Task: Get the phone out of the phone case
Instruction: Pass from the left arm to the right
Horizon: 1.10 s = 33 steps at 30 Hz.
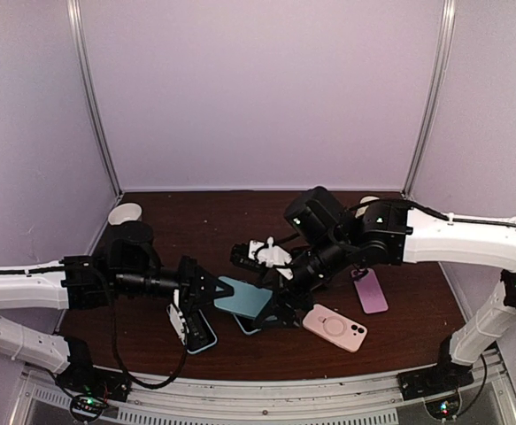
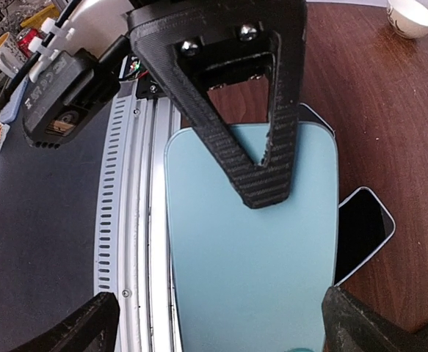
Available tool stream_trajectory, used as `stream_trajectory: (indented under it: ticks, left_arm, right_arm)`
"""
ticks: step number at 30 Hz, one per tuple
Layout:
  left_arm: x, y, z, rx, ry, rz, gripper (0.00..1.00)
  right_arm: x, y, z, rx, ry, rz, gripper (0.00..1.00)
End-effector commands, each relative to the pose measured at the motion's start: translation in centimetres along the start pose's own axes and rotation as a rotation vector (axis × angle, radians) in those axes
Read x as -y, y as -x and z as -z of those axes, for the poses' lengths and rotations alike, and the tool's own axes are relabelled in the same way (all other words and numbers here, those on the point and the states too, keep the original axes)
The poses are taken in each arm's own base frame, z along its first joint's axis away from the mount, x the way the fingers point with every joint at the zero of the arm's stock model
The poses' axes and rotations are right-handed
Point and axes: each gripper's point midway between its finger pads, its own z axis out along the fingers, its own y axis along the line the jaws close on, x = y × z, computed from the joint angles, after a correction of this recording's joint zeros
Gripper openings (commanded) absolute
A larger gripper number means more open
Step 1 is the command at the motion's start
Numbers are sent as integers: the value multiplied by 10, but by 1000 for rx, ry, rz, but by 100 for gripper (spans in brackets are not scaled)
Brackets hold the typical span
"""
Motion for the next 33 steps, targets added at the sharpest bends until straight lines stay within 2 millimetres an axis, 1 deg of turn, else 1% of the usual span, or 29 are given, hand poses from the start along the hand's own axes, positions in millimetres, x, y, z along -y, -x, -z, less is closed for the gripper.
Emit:
stream_trajectory:
  ticks: [1, 4, 11, 14, 21, 24, 28, 33]
  left_arm:
    - [-28, 3, 5, 15, 90, -33, 0]
    - [-28, 3, 5, 16, 89, -33, 0]
    - [-29, 3, 5, 17, 92, -33, 0]
    - [-29, 3, 5, 16, 92, -33, 0]
    - [-29, 4, 5, 20, 93, -33, 0]
    - [-30, 3, 5, 12, 94, -30, 0]
    - [-31, 2, 6, 6, 98, -30, 0]
    - [-32, -3, 6, -18, 95, -19, 0]
  right_arm:
    - [6, 7, -2, -5, -49, 22, 100]
    - [13, 6, -6, -28, -78, 16, 100]
    - [16, 2, -11, -49, -95, 14, 99]
    - [16, 0, -13, -55, -90, 9, 93]
    - [13, -2, -17, -65, -65, -3, 77]
    - [12, -3, -17, -67, -61, -6, 74]
    - [11, -2, -17, -64, -52, -11, 68]
    - [12, 1, -14, -52, -63, -12, 65]
